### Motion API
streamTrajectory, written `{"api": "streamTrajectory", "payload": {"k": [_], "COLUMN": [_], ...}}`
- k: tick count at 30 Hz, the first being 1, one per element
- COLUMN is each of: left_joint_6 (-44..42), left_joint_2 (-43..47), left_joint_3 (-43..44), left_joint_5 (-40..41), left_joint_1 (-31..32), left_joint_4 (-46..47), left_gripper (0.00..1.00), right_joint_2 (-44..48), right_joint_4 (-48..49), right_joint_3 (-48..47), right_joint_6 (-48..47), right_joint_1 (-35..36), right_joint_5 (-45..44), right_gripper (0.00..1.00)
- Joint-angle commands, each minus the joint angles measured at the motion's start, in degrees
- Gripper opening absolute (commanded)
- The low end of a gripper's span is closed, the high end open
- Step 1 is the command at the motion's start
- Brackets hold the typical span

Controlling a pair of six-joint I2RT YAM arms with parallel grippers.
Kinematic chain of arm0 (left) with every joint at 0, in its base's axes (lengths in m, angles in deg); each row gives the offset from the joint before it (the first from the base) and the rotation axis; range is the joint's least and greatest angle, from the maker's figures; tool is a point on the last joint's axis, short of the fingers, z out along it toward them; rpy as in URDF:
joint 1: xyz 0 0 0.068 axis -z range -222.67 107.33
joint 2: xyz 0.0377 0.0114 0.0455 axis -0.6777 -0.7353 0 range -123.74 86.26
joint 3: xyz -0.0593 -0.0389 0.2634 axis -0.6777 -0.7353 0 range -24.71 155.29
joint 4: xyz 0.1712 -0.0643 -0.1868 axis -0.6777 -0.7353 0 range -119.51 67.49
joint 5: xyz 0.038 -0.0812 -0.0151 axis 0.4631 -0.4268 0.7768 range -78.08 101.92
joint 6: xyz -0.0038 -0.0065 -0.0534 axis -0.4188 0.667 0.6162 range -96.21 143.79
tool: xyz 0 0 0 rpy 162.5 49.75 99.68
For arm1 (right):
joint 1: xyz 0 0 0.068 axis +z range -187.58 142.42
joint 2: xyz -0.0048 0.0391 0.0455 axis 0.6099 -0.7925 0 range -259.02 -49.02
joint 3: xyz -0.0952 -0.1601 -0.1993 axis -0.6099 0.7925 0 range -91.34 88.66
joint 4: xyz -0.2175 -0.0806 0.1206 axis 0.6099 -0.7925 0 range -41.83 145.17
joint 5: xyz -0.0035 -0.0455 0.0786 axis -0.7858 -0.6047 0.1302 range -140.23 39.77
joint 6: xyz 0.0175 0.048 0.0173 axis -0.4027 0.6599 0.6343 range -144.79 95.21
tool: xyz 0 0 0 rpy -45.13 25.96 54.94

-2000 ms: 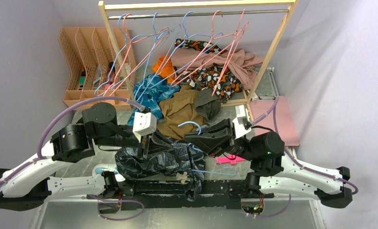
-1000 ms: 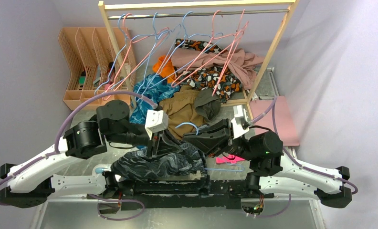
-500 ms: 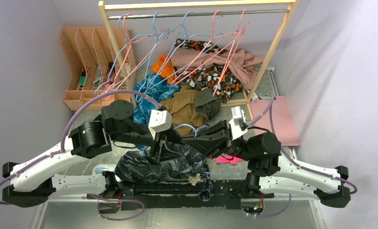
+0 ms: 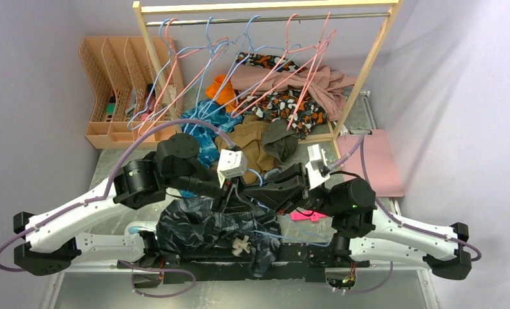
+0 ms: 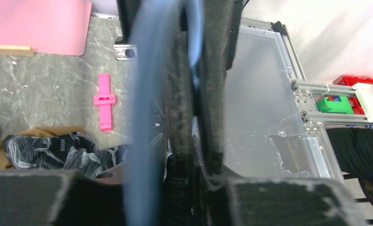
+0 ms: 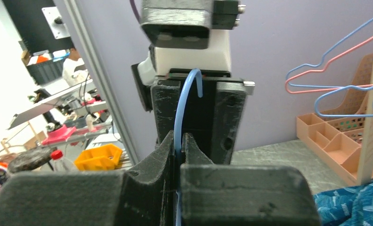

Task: Place the shorts on the hanger
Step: Hang the shorts on the hanger.

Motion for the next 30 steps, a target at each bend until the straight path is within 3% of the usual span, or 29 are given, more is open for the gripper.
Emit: {"api": "streamTrajectory", "payload": {"k": [1,3,5,9,10,11,20,30], "left_joint_6": [-0.4,-0.6,-0.4,0.6,0.7,0.7,-0.3,-0.3], "left_joint_2": [-0.8,-0.7,-0.4,0.5,0.9,1.3,7.8,10.9], "left_joint_3": [0.1,0.1,0.0,0.8,1.3,1.9,5.4,2.0], "left_joint_5": [-0.2,0.4,1.4,2.1,2.1,2.2,8.2,9.5], "left_joint_1": [-0.3,-0.3,-0.3,-0.3,-0.3,-0.3,-0.3,-0.3], "left_joint_4": [1.4,1.1,1.2,1.4,1.2,1.0,-7.2,-15.0], "left_gripper": [0.24,0.23,0.32,0.7,0.93,1.0,0.99,0.82], "right_joint_2": [0.3,0.7,0.9,1.1,1.2,1.2,1.7,1.2], "right_joint_4": [3.8,3.7,3.8,4.5,4.7,4.9,5.1,4.5], "right_joint_3": [0.0,0.0,0.3,1.1,1.3,1.5,1.8,1.1], "right_joint_6": [0.8,0.7,0.8,1.0,1.0,1.0,0.7,0.5], "right_joint_1": [0.3,0.3,0.3,0.2,0.2,0.3,0.2,0.3], "right_joint_5": [0.4,0.3,0.2,0.0,-0.1,-0.2,-0.3,-0.4], "right_gripper": [0.0,0.0,0.0,0.0,0.0,0.0,0.0,0.0]}}
